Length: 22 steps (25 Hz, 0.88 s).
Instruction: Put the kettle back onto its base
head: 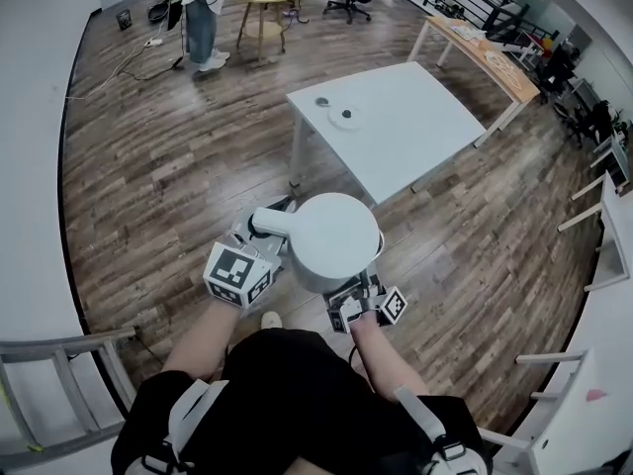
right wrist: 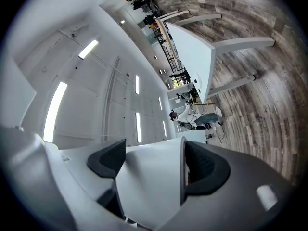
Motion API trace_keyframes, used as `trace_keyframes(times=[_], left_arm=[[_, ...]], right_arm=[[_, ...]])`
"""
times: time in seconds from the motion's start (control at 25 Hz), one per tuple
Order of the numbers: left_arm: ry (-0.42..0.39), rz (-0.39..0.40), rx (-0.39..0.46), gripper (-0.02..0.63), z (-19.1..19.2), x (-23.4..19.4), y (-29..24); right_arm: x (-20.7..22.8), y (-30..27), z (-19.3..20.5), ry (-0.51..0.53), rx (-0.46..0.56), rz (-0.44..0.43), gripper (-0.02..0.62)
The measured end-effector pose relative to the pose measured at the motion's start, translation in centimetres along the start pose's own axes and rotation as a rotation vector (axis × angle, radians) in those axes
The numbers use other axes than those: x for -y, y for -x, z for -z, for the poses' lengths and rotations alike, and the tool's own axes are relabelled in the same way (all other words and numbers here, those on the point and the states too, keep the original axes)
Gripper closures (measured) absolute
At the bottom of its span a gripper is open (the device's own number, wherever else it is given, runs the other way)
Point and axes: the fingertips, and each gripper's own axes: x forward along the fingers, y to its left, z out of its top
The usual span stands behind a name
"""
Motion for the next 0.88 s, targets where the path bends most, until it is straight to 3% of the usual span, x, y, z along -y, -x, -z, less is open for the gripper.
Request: trace_keyframes(times=[0.4, 0.88], left_arm=[[-0.003, -0.011, 0.006, 0.606, 0.3, -4.7, -0.5], [-0.003, -0.019, 0.008, 0.604, 0.9, -8.6, -5.2]], right_arm=[[2.3, -4.1, 1.1, -0.001, -0.005, -0.002, 0.207], [4.3, -9.0, -2.3, -0.005, -0.016, 0.001, 0.21]])
